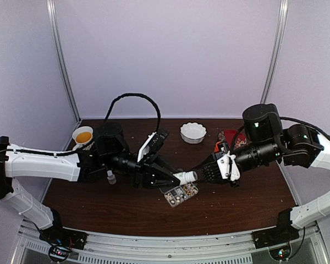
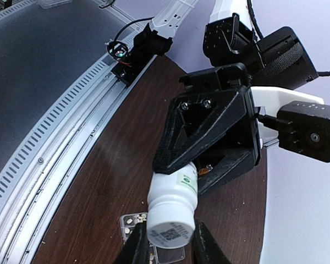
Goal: Sort the pills into containers
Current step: Screw the lid of the pill bottle onto the pill bottle.
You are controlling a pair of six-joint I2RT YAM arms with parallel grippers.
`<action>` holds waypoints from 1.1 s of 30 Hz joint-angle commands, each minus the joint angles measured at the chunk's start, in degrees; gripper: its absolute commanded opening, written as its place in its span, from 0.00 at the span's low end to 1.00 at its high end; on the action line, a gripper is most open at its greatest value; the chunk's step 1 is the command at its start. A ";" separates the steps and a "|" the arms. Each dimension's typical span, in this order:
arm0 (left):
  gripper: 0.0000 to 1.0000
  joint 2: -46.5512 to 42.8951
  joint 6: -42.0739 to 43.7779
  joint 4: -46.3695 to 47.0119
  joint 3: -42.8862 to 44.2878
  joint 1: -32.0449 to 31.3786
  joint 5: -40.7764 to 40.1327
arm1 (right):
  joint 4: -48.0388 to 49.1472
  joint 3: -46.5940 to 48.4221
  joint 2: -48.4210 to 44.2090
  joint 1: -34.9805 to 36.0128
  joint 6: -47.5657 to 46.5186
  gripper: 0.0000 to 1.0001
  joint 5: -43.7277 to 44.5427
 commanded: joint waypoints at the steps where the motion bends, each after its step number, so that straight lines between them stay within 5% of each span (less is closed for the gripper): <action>1: 0.00 -0.53 -2.97 7.95 6.08 -0.38 -5.59 | 13.44 -5.50 2.05 3.87 -2.36 0.00 6.58; 9: 0.00 0.53 -7.57 10.56 6.74 -0.33 -4.14 | 20.72 -9.89 -0.21 5.07 -9.39 0.00 11.30; 17: 0.00 -1.92 -2.16 10.41 5.05 -0.39 -5.40 | 19.97 -4.41 2.54 5.10 9.39 0.00 7.27; 24: 0.00 -5.41 15.12 -5.78 9.37 -0.61 -10.29 | 17.48 -0.40 5.12 5.04 26.54 0.00 4.61; 33: 0.00 -5.67 21.87 -6.97 11.33 -0.89 -6.55 | 16.55 -0.40 5.54 4.66 32.81 0.00 -3.31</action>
